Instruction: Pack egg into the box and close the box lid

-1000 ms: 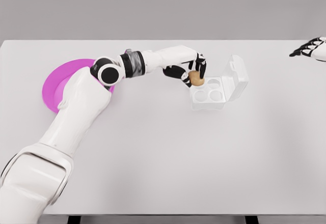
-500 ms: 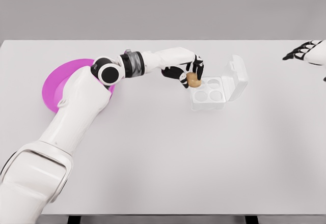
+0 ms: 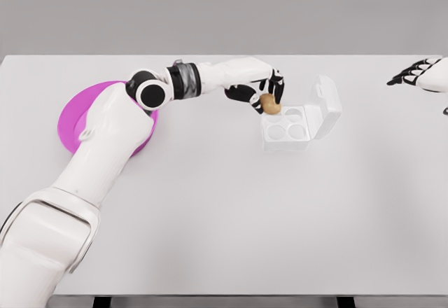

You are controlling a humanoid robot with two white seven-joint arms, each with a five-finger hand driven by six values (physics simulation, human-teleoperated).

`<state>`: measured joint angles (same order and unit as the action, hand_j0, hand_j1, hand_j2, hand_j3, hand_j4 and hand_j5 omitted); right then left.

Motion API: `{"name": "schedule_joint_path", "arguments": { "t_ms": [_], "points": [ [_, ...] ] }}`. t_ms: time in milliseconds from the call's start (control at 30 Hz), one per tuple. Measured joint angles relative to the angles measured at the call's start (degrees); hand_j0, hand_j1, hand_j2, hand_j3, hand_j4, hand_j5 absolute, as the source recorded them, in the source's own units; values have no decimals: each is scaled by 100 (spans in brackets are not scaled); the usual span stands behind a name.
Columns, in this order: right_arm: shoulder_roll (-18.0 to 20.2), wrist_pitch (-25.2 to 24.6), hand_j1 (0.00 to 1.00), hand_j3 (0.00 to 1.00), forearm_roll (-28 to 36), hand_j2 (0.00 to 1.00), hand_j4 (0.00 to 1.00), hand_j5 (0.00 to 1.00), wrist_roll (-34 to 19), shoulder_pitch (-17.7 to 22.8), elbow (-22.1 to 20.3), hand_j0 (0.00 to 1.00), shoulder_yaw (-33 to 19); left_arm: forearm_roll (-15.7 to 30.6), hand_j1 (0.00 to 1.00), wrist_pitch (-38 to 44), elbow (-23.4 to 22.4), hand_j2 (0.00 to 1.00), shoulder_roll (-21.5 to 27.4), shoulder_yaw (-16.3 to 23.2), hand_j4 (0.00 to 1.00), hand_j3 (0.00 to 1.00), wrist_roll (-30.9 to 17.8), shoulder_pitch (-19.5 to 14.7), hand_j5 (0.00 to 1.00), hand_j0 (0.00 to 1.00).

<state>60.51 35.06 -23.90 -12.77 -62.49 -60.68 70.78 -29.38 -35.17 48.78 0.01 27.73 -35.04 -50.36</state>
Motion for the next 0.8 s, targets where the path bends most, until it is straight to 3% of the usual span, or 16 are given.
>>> {"name": "schedule_joint_path", "arguments": {
  "t_ms": [800],
  "points": [
    [52, 0, 100, 100, 2, 100, 100, 100, 9, 9, 2, 100, 0, 36, 56, 1, 73, 56, 0, 129, 56, 56, 1, 0, 56, 56]
  ]
}}
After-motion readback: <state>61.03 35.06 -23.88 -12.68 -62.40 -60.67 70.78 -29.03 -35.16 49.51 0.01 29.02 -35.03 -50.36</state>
